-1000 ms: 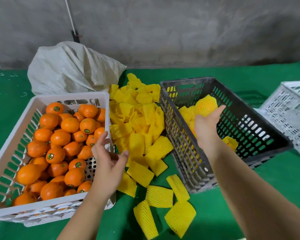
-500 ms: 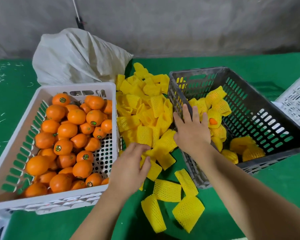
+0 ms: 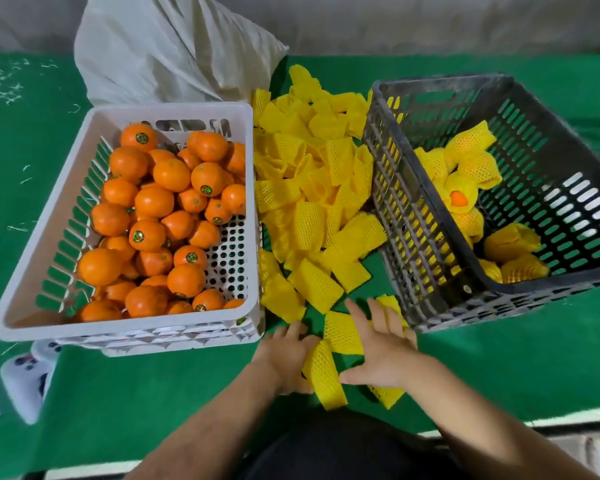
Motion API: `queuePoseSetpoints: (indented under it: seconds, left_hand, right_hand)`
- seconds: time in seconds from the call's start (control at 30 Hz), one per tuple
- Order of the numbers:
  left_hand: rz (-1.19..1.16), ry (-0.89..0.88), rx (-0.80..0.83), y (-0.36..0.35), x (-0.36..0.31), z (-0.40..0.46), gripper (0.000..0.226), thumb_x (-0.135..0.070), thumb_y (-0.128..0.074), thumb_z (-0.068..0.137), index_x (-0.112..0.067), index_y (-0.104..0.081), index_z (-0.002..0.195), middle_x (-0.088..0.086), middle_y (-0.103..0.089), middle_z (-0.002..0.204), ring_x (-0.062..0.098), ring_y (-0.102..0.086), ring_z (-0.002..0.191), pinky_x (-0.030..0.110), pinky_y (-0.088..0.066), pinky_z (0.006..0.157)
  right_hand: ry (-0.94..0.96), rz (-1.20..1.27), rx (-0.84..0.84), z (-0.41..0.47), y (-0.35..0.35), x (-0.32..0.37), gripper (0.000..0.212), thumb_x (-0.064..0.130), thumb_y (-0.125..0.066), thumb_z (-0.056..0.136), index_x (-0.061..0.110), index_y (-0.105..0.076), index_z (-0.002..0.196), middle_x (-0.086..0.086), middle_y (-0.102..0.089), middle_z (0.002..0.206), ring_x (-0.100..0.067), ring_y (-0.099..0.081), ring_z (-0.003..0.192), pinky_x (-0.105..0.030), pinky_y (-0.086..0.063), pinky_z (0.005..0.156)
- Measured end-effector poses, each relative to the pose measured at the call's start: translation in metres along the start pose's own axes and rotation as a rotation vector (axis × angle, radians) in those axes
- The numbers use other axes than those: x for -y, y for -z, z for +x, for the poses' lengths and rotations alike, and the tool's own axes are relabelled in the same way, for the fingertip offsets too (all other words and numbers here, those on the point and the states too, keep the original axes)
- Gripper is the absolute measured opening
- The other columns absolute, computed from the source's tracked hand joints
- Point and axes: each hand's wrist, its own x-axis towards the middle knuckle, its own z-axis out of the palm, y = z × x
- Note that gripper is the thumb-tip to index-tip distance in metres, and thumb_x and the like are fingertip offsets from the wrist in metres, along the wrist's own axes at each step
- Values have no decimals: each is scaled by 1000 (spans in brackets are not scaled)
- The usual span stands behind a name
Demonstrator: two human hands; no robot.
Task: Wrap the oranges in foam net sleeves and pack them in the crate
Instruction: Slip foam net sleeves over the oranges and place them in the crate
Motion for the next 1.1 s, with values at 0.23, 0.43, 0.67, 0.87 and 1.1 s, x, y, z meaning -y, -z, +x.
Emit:
queuePoseSetpoints:
  seconds: [0.23,0.43,0.67,0.87,1.1]
  left_hand:
    - [-405,165,-141,-21,-5,18,42,-52,-52,105,-19,-50,132,9,-63,127,33,-64,116,44,-54,94]
    - [-949,287,-209,-12,-26,41,43,-40,-62,101,-11,-46,127,14,-66,107,33,-69,89,36,-57,73]
    - [-1774,69,-480,50,-31,53,97,-24,-76,95,-25,-11,166,8,-47,155,28,-54,137,49,-44,116]
    - [-1653,348,-512,77,-40,19,110,-40,-74,94,-32,7,167,0,-7,174,23,-13,159,43,-21,124]
    - [-1331,-372,-470,109,-8,-82,28,-17,-62,105,-16,-65,133,0,-75,124,17,-71,110,32,-55,100]
  right_hand:
    - [-168,240,-71,0,-42,-42,90,1,-58,83,42,-18,152,11,34,158,-35,-22,132,-44,-43,100]
    - [-115,476,-295,25,-32,-24,33,6,-59,93,13,-49,123,-5,-14,143,-34,-48,119,-36,-45,102]
    - [-26,1135,-538,55,45,18,89,43,-77,83,32,-28,156,-6,-30,157,-29,-43,138,-51,-40,114]
    - [146,1064,-574,60,62,23,104,48,-79,85,44,-6,159,9,5,168,-10,-3,152,-37,-19,117]
    - [58,1527,-478,55,68,48,41,39,-57,103,26,-49,141,-6,-53,140,-30,-61,116,-45,-63,76]
